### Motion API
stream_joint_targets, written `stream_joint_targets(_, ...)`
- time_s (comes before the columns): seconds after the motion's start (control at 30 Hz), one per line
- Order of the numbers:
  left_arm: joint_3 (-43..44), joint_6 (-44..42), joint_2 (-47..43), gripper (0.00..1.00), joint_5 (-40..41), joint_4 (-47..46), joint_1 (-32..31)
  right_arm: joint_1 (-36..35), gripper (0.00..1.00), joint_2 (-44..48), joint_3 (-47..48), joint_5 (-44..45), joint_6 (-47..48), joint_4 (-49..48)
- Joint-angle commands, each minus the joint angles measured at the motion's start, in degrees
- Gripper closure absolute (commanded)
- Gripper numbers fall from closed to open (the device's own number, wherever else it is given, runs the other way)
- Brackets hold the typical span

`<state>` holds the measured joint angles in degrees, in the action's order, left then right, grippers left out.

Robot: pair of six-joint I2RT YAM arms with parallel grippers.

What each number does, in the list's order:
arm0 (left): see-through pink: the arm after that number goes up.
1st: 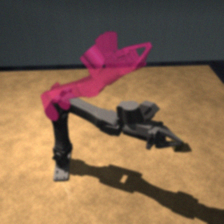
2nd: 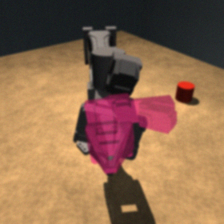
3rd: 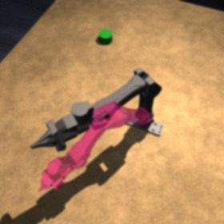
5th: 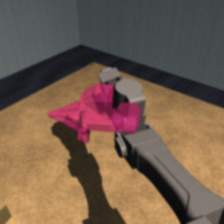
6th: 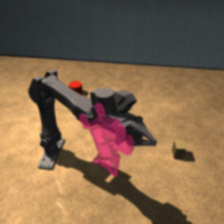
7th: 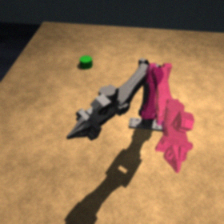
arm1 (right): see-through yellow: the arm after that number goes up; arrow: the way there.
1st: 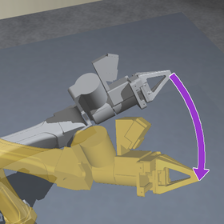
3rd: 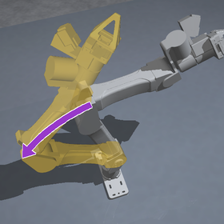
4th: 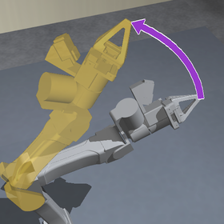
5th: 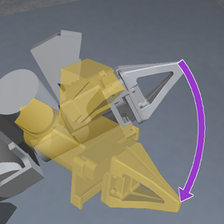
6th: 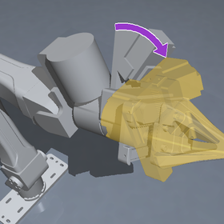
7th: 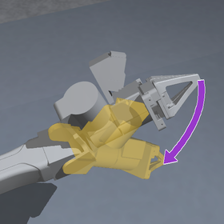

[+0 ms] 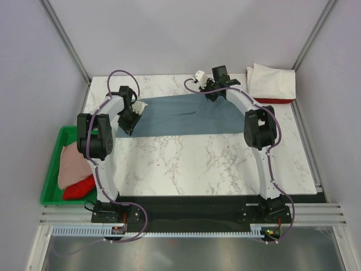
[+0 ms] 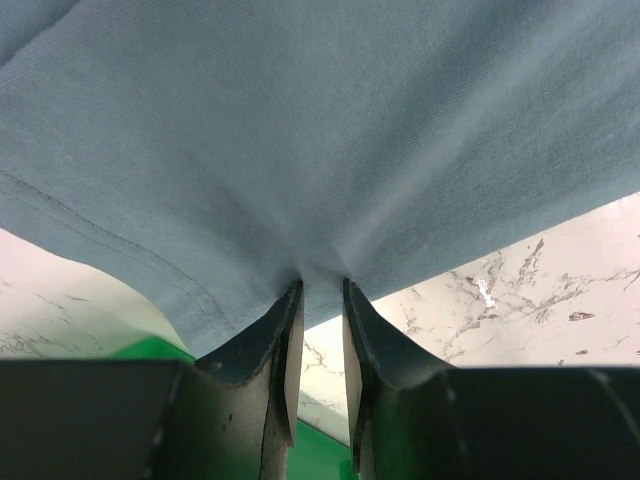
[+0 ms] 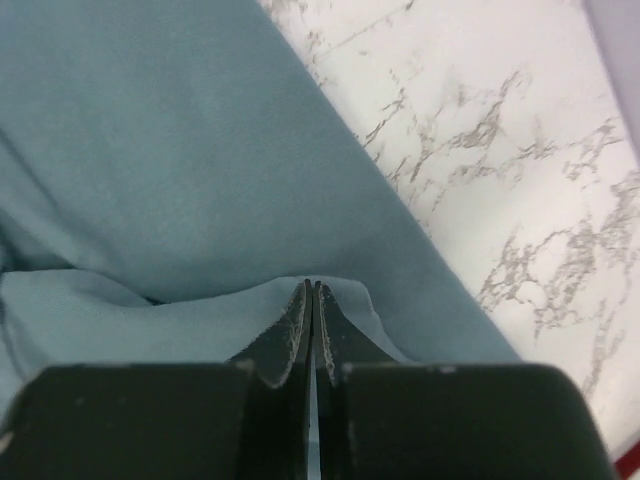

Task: Fold and stack the t-shirts
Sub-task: Fold the tshirt

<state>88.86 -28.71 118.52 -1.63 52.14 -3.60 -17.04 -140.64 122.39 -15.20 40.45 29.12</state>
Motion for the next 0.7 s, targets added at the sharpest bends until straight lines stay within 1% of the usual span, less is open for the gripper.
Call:
stream_joint_targets(0.0, 0.0, 0.85, 0.75, 0.71, -0.39, -0.28, 0.08, -1.15, 0.95, 8.27, -1.8, -3.16, -1.07, -6.18)
stream_joint_targets(0.1, 0.26, 1.02, 0.84, 0.71, -0.39, -0.28, -0.1, -1.42, 0.94, 8.36, -1.71, -3.61, -1.6, -6.97)
stream_joint_targets(0.2, 0.26, 0.85, 0.66, 0.71, -0.31, -0.2, -0.18, -1.51, 0.89, 7.4, -1.45, -5.27, -1.86, -7.68)
stream_joint_targets(0.23, 0.09, 0.93, 0.57, 0.71, -0.13, -0.2, -0.27, -1.77, 0.83, 6.7, -1.54, -5.1, -2.47, -8.2)
stream_joint_targets(0.27, 0.17, 0.85, 0.57, 0.71, -0.13, -0.2, -0.18, -1.86, 0.63, 6.26, -1.54, -4.06, -3.0, -9.42)
stream_joint_targets(0.3, 0.17, 0.85, 0.49, 0.71, -0.04, -0.2, -0.27, -1.95, 0.59, 5.73, -1.1, -3.0, -3.27, -9.35)
stream_joint_targets(0.43, -0.44, 0.76, -0.13, 0.71, 0.66, -0.2, -0.36, -1.86, 0.53, 6.33, -1.62, 2.09, -4.85, -10.75)
stream_joint_targets(0.47, -0.62, 0.41, -0.39, 0.71, 0.75, -0.28, -0.36, -1.68, 0.5, 7.04, -3.37, 2.37, -4.94, -11.89)
stream_joint_targets(0.6, -2.89, -2.04, -3.1, 0.71, 1.45, -1.16, -0.18, -0.89, 0.5, 12.04, -9.26, 5.0, -5.03, -13.74)
stream_joint_targets(0.63, -3.69, -3.01, -4.25, 0.71, 1.45, -1.95, -0.18, -0.28, 0.5, 14.93, -10.75, 5.18, -5.29, -13.74)
stream_joint_targets(0.67, -4.65, -4.93, -5.39, 0.69, 2.84, -2.74, -0.1, 0.07, 0.5, 16.52, -14.33, 5.36, -5.55, -13.57)
